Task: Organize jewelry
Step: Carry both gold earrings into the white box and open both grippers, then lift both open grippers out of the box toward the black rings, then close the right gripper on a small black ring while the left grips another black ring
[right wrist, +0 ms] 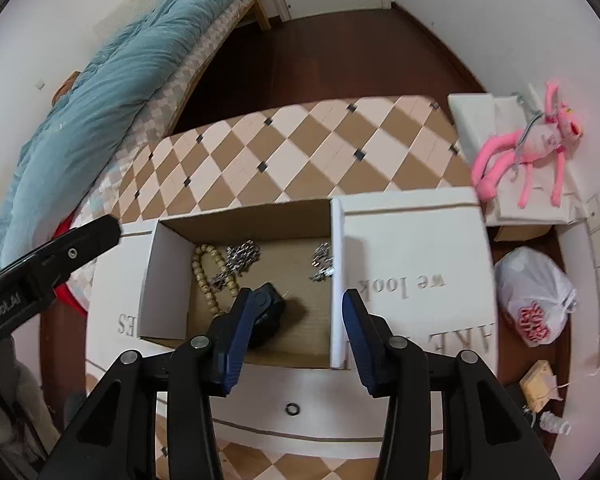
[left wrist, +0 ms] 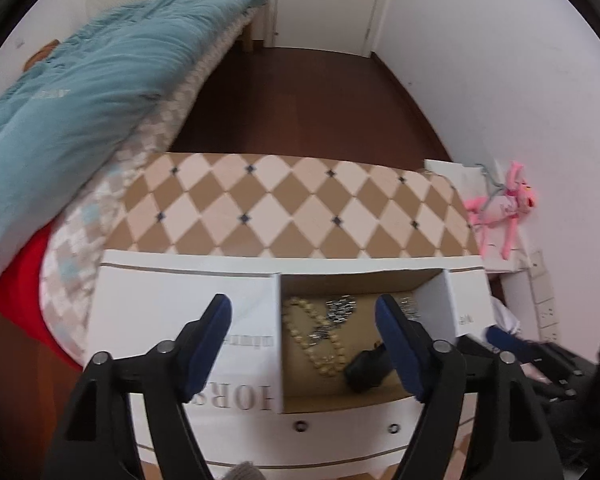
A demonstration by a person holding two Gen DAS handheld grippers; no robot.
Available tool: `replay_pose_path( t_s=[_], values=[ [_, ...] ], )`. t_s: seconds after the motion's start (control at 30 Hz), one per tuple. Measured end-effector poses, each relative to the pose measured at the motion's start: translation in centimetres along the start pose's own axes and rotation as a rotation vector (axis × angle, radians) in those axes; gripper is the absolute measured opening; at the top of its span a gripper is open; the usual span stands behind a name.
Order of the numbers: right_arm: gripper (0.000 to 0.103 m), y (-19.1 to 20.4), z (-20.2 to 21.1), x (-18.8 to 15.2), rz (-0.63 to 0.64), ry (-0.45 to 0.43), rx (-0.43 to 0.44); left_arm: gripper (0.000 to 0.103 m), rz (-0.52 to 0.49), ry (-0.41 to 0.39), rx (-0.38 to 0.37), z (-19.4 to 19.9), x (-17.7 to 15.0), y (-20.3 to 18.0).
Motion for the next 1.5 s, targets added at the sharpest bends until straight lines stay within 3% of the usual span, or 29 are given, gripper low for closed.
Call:
replay_pose_path(
  t_s=[0.03, 0.07, 0.13, 0.17, 0.2, 0.7, 0.9, 1.0, 1.03, 1.13, 1.23, 1.3, 1.37, 1.4, 1.43, 1.47, 1.5],
  values=[
    [0.048, -0.1, 0.2, 0.1, 0.001, -0.005, -0.015, 0.099, 0.007, 0.002, 0.021, 0.0, -0.3, 0.7],
    [0.05, -0.3, 0.3, 0.0, 0.003, -0.007, -0.035, 0.102, 0.008, 0.002, 0.035, 0.0, -0.5, 1.1],
    [0.073, -0.7, 0.5, 0.0, 0.009, -0.014, -0.076, 0.103, 0.01, 0.001, 0.065, -0.1, -1.0, 1.9],
    [0.094, -0.8, 0.6, -0.1, 0.017, -0.016, -0.102, 0.103, 0.009, -0.001, 0.075, 0.0, -1.2, 2.1],
    [0.103, -0.8, 0.7, -0.1, 0.022, -0.017, -0.111, 0.103, 0.007, -0.005, 0.083, 0.1, -1.6, 2.3],
    [0.103, 0.7, 2.9, -1.4, 0.067, -0.074, -0.151, 0.103, 0.005, -0.042, 0.089, 2.1, -4.1, 2.5],
    [0.103, 0.1, 2.1, -5.0, 0.064, -0.067, -0.159, 0.103, -0.018, -0.071, 0.121, 1.7, -7.2, 2.9],
    [0.102, -0.2, 0.1, -7.7, 0.066, -0.016, -0.17, 0.103, -0.024, -0.018, 0.136, 0.2, -9.8, 3.4],
    [0.1, -0.3, -1.0, -8.8, 0.063, 0.006, -0.165, 0.103, -0.024, 0.004, 0.14, -0.4, -10.7, 3.6],
    [0.077, -0.3, -3.1, -10.7, 0.055, 0.035, -0.157, 0.103, -0.01, 0.062, 0.154, -2.1, -13.1, 4.6],
    [0.065, 0.0, -4.9, -12.1, 0.037, 0.052, -0.117, 0.103, -0.008, 0.101, 0.169, -3.2, -14.8, 5.5],
    [0.049, 0.5, -5.6, -12.7, 0.044, 0.055, -0.105, 0.103, -0.012, 0.109, 0.183, -3.5, -15.3, 6.0],
    [0.045, 0.9, -6.4, -13.2, 0.05, 0.068, -0.097, 0.103, -0.017, 0.112, 0.192, -3.7, -15.5, 6.4],
    [0.034, 1.1, -6.3, -13.2, 0.064, 0.047, -0.105, 0.103, -0.019, 0.113, 0.197, -3.7, -15.6, 6.5],
    [0.03, 1.4, -6.4, -13.2, 0.078, 0.039, -0.117, 0.103, -0.02, 0.113, 0.197, -3.8, -15.6, 6.5],
    [0.015, 1.5, -6.4, -13.3, 0.085, 0.038, -0.122, 0.103, -0.021, 0.111, 0.199, -3.8, -15.6, 6.5],
    [0.012, 1.6, -6.5, -13.4, 0.098, 0.035, -0.134, 0.103, -0.023, 0.111, 0.199, -3.9, -15.6, 6.5]
  ],
)
Point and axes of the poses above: each gripper's, at about its wrist camera, not at the fingertips, and z roughly against the way its jaws point, y to its left, x to its top, the point moved 9 cm from there along -z, roughly the way its jaws point, and after that the axes turned 2 degrees about y, right-handed, at the moved point
